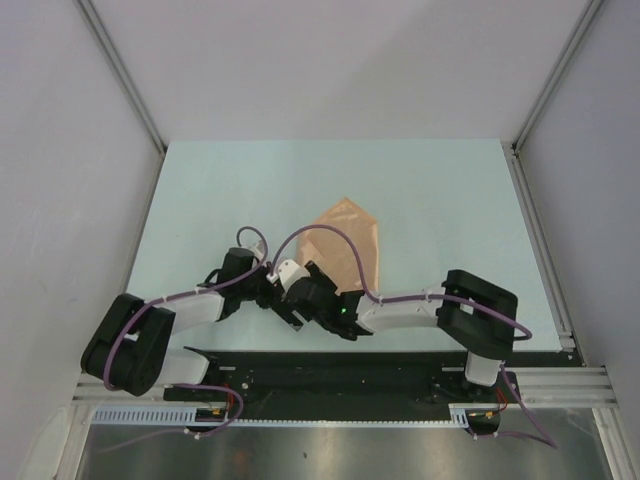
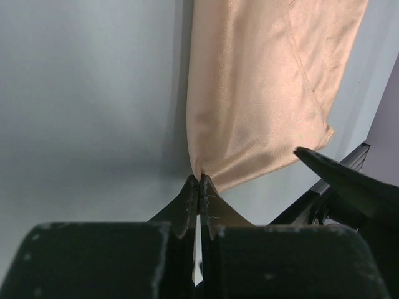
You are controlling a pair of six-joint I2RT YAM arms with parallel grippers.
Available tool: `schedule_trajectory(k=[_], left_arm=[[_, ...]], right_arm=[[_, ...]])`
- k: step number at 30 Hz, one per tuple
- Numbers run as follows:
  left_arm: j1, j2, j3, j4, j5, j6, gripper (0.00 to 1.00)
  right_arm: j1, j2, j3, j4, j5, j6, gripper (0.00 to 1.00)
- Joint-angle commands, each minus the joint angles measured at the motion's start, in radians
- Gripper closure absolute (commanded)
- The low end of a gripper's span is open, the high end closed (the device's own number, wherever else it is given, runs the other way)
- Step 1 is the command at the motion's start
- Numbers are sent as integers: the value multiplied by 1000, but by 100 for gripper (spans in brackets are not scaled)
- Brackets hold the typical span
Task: Fold the napkin, place the utensils inside, and roll it up
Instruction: Roll the napkin with the utensil
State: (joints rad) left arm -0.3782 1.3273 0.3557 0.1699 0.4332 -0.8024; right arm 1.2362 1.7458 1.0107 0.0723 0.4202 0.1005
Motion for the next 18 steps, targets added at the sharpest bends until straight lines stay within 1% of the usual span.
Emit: schedule_trajectory(k=[1, 5, 9, 11, 12, 18], left_arm=[[22, -33, 35, -29, 36, 31, 100], [28, -34, 35, -36, 44, 34, 100], [38, -28, 37, -32, 61, 29, 100], [42, -30, 35, -33, 67, 29, 100], [47, -31, 35, -33, 67, 29, 100], [62, -27, 34, -32, 88, 26, 100]], right_arm=[[25, 81, 57, 113, 129, -97, 2], [29, 124, 62, 145, 144, -142, 2], [25, 147, 52, 178, 157, -125, 3], [8, 129, 36, 184, 106, -105, 3], [-4, 118, 26, 193, 98, -67, 3], [-11, 75, -23, 205, 111, -82, 3]])
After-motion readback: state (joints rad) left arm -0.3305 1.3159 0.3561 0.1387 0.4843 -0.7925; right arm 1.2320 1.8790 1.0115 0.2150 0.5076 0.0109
